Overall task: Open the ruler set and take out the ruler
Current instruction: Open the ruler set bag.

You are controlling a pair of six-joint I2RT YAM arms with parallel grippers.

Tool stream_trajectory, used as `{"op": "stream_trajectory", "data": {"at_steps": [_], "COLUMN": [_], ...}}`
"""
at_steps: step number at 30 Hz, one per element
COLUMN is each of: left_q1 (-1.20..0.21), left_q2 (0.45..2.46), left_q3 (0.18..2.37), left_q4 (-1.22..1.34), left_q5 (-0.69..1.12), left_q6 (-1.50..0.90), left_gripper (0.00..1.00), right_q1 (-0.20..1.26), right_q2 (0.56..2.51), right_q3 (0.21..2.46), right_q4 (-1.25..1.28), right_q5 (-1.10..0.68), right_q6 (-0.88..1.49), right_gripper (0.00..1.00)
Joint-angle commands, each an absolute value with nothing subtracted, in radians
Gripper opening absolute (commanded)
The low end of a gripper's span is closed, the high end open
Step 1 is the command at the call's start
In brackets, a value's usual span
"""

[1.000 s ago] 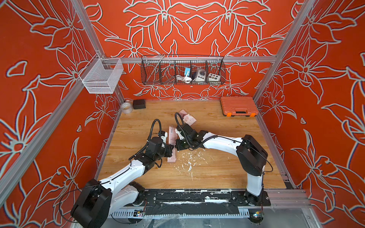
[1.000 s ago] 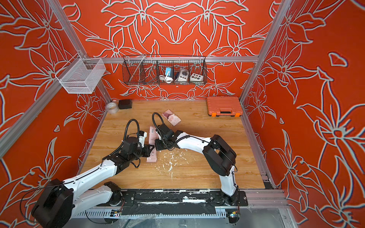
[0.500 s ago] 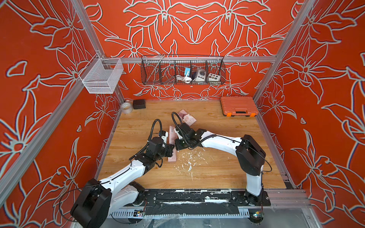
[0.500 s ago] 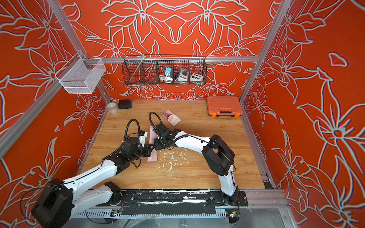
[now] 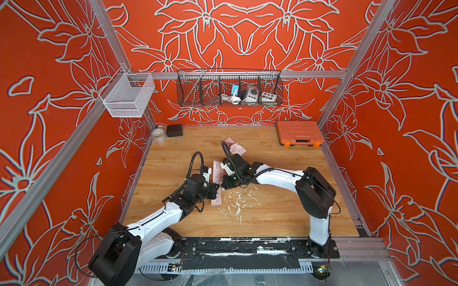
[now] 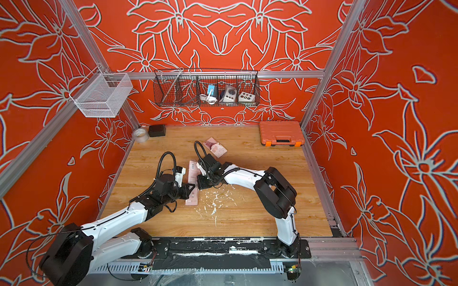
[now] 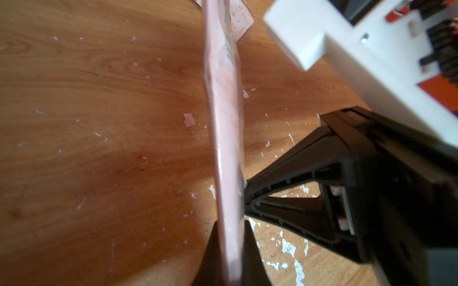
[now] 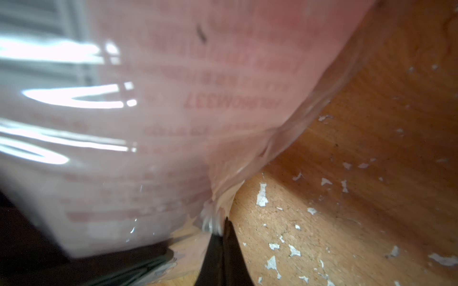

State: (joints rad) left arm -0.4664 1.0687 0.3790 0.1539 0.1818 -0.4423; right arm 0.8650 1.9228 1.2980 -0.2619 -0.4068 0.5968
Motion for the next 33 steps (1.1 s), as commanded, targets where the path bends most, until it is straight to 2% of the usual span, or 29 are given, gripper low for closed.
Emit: {"op": "stream_trajectory", "data": {"at_steps": [1, 4, 7, 17, 24, 26, 28, 30, 32, 33], "left_q1": [-0.483, -0.482, -0.465, -0.421, -0.415, -0.416, -0.416, -0.416, -0.414, -0.414], "left_q2": [1.010, 0.998, 1.015, 1.074, 1.092, 1.090, 1.081, 1.065, 1.049, 1.041], "left_q3": [0.381, 0.374, 0.370, 0.360, 0.379, 0.380, 0.378, 0.379, 0.376, 0.377], "left_q4": [0.220, 0.230, 0.282, 0.466, 0.472, 0.447, 0.408, 0.336, 0.273, 0.241], "left_q5": [0.312, 0.338, 0.439, 0.646, 0.636, 0.590, 0.526, 0.437, 0.343, 0.300], "left_q6": [-0.422, -0.414, -0.432, -0.512, -0.545, -0.548, -0.548, -0.542, -0.536, -0.536], "left_gripper": [0.00, 0.00, 0.00, 0.00, 0.00, 0.12, 0.34, 0.49, 0.57, 0.57], "right_q1": [0.770, 0.754, 0.746, 0.717, 0.695, 0.694, 0.693, 0.693, 0.692, 0.692], "right_q2": [1.904, 1.864, 1.819, 1.546, 1.407, 1.379, 1.346, 1.320, 1.306, 1.305], "right_q3": [1.214, 1.160, 1.106, 0.829, 0.713, 0.704, 0.696, 0.689, 0.686, 0.680], "right_q4": [-0.203, -0.172, -0.116, 0.162, 0.260, 0.243, 0.216, 0.176, 0.144, 0.138], "right_q5": [-0.337, -0.373, -0.461, -0.674, -0.736, -0.727, -0.716, -0.694, -0.685, -0.686], "right_q6": [0.578, 0.552, 0.526, 0.507, 0.520, 0.526, 0.526, 0.526, 0.528, 0.535], "right_gripper": [0.00, 0.00, 0.00, 0.00, 0.00, 0.00, 0.00, 0.00, 0.00, 0.00]}}
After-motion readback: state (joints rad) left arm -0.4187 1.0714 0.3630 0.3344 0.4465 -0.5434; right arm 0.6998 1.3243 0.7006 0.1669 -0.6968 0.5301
